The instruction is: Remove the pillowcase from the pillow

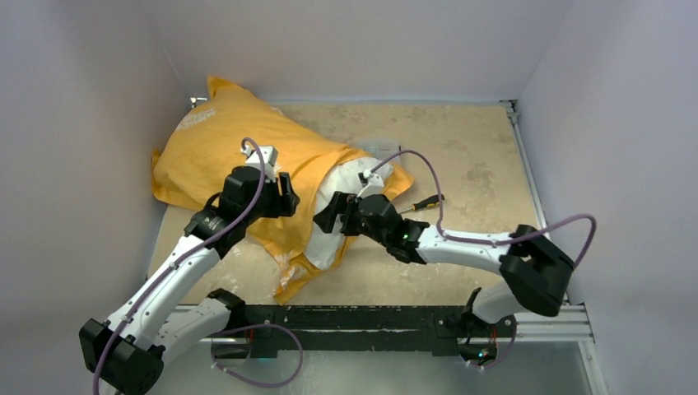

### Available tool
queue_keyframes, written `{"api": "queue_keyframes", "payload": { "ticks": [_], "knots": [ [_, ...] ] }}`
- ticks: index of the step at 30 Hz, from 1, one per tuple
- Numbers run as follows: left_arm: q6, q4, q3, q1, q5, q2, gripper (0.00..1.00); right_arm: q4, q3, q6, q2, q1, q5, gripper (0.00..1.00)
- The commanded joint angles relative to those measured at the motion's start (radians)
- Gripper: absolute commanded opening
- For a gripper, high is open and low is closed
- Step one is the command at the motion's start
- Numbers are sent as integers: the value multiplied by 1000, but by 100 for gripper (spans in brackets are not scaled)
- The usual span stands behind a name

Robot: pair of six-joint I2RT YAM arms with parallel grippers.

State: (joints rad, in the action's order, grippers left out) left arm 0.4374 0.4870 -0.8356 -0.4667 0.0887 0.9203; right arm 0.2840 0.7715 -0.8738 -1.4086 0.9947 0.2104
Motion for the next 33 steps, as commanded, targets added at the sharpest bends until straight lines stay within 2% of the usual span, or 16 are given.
{"api": "queue_keyframes", "payload": {
  "ticks": [1,2,3,5,8,9,19,23,24,29,30,33],
  "knots": [
    [10,-33,-8,5,-54,8,59,102,6,-48,-131,-13,-41,95],
    [19,-32,0,5,-61,9,59,103,17,-51,-166,-16,-51,89],
    [24,-33,8,5,-68,11,59,106,29,-48,-195,-17,-58,78],
    [48,-37,28,5,-81,12,59,120,44,-37,-229,-18,-72,53],
    [65,-40,54,5,-102,16,59,138,55,-14,-224,-18,-79,5],
    [68,-40,60,5,-113,17,59,136,57,-8,-218,-18,-75,0],
    [108,-61,131,5,-151,40,59,130,63,11,-100,-18,-44,0],
    [180,-169,215,5,-191,42,57,138,71,23,-81,-18,-56,0],
    [210,-211,248,5,-185,45,54,142,74,26,-75,-18,-60,0],
    [286,-270,266,5,-77,81,5,92,73,29,14,-18,-11,0],
    [287,-264,253,5,-45,77,0,69,64,27,49,-18,12,0],
    [259,-209,197,6,72,61,0,0,37,21,174,-27,97,0]
  ]
}}
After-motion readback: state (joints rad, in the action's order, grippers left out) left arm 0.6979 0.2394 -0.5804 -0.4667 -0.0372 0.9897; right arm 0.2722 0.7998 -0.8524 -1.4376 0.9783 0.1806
